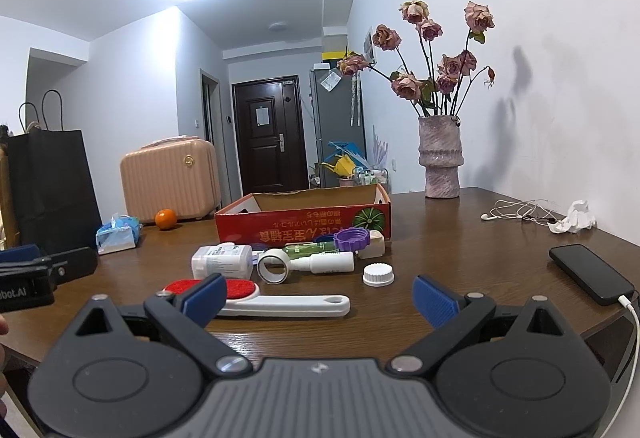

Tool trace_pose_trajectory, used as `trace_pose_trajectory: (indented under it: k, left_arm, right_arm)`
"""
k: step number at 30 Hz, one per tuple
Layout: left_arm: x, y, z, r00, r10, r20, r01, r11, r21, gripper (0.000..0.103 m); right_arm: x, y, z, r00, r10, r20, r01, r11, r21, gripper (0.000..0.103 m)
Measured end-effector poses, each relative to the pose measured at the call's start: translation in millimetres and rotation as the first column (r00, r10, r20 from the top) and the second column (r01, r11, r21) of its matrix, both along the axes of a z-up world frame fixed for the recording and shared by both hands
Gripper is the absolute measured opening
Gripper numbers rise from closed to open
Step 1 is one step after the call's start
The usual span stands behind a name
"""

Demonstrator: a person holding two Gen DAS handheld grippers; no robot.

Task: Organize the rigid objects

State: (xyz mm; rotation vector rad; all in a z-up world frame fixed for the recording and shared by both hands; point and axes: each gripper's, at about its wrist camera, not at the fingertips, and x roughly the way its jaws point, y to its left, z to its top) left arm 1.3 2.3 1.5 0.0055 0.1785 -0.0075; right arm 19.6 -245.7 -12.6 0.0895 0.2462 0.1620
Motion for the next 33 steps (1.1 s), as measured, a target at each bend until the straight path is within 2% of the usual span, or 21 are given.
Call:
trace_pose_trajectory:
  k: [21,23,27,30,33]
  left_arm:
    - [2.5,-2.1,-1.7,1.000,-0.008,-0.004,0.008,1.000,0.008,0.103]
    - [8.5,-0.3,-3.8,1.000,-0.027,-0.014,0.027,1.000,0.007,0.103]
    - [31.3,1.2,-8.0,0.998,-0.020,-0.055,0.022,0.999,0.034,0.103]
    - [52.1,9.2,-11.8,0.997,-0.034,-0.076,0.034,0.999,-0.007,0.103]
    - [81.2,19.2,-16.8,0.982,-0.041,-0.186,0.035,0.999,-0.039,0.103]
  right_arm:
    - [1.0,-0.9,-1.8,1.000,0.009,0.001,-0.009,1.000,0.008,0.099]
    - [6.1,-1.7,-3.0,1.000,0.018,-0.024,-0.018,1.000,0.016,0.098]
    - [21.1,-4.1,-6.7,0.998,0.028,-0.055,-0.027,0.999,0.024,0.089]
    - [39.7,-9.4,-8.5,0.996,0.031,-0.085,-0.026,0.998,0.056,0.080]
    - [63.1,-12.0,-11.6,0.992,0.036,-0.120,-0.031,0.998,0.046,0.074]
